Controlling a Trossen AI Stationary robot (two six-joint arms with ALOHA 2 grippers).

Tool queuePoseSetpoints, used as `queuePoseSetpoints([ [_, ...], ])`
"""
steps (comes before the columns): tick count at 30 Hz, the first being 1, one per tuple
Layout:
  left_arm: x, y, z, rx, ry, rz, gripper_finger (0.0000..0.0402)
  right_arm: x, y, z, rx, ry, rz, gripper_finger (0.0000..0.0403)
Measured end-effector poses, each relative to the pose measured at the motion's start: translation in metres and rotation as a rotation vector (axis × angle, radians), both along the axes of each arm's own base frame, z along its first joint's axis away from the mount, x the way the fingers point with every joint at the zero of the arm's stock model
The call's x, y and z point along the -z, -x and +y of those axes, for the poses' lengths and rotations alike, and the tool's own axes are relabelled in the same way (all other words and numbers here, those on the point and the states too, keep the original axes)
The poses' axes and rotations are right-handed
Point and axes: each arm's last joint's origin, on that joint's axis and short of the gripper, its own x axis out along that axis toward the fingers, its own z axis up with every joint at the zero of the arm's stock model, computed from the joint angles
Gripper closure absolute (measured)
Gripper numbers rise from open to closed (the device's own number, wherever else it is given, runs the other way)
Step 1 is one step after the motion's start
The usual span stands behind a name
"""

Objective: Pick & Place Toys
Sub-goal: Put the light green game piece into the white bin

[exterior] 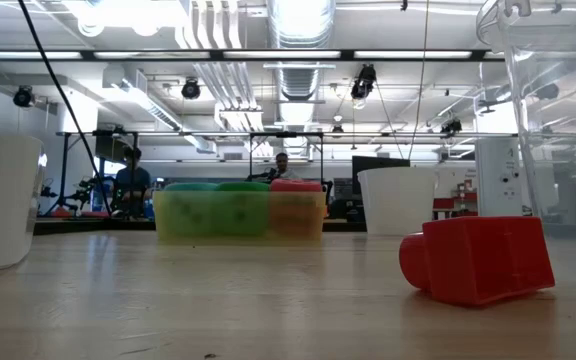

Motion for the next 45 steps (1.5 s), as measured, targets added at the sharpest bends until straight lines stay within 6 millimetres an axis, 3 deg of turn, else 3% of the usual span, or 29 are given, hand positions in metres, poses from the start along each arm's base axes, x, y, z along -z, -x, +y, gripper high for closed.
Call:
queuePoseSetpoints([
  [8, 0.016, -0.006, 0.0, 0.05, -0.107, 0.119, 0.0055, -0.006, 0.0, 0.001, -0.052, -0.021, -0.041, 0.0282],
  [21, 0.016, -0.016, 0.007, 0.011, -0.175, 0.114, 0.006, -0.005, -0.004, 0.002, -0.09, -0.063, -0.091, 0.0282],
  [28, 0.014, -0.016, 0.006, 0.06, -0.151, 0.09, 0.0125, 0.006, -0.008, 0.002, -0.085, -0.064, -0.076, 0.0282],
  [41, 0.015, -0.017, 0.006, 0.08, -0.138, 0.092, 0.0251, 0.009, -0.01, 0.003, -0.118, -0.11, -0.101, 0.0282],
  [45, 0.015, -0.017, 0.006, 0.09, -0.141, 0.092, 0.0255, 0.01, -0.011, 0.004, -0.118, -0.111, -0.098, 0.0282],
])
